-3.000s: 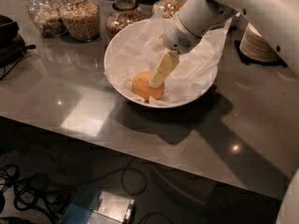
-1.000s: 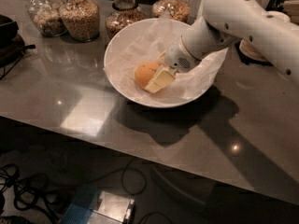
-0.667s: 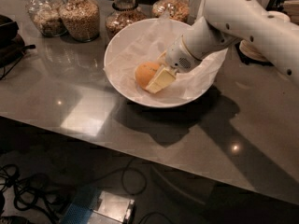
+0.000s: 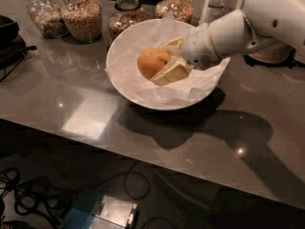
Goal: Pick orange from white bowl
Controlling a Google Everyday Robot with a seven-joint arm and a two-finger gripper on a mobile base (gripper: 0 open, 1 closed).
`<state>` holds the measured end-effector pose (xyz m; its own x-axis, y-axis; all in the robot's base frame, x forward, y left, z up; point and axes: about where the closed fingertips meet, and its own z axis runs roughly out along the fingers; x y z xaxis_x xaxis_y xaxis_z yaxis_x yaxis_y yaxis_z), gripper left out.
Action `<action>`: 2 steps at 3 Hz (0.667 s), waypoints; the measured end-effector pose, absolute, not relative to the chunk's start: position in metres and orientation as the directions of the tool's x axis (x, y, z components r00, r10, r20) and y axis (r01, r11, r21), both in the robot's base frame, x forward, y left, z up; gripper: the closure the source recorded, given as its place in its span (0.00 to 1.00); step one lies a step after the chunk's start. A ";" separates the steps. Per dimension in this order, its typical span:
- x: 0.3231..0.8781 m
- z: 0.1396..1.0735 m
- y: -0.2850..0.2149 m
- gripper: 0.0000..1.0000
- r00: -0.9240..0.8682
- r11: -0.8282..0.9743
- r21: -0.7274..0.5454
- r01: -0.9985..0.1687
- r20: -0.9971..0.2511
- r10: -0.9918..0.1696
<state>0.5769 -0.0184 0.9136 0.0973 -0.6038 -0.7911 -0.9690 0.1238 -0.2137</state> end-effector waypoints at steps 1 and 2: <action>0.534 0.947 -0.027 1.00 0.211 0.081 -0.301 -0.950 -0.812 -0.545; 0.484 0.966 -0.022 1.00 0.285 0.038 -0.376 -0.926 -0.761 -0.583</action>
Offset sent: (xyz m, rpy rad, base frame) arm -0.1636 0.0005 0.0786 -0.1089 -0.2727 0.1279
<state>0.4844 -0.0223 0.9658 0.2846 -0.5825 -0.7613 -0.9260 0.0385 -0.3756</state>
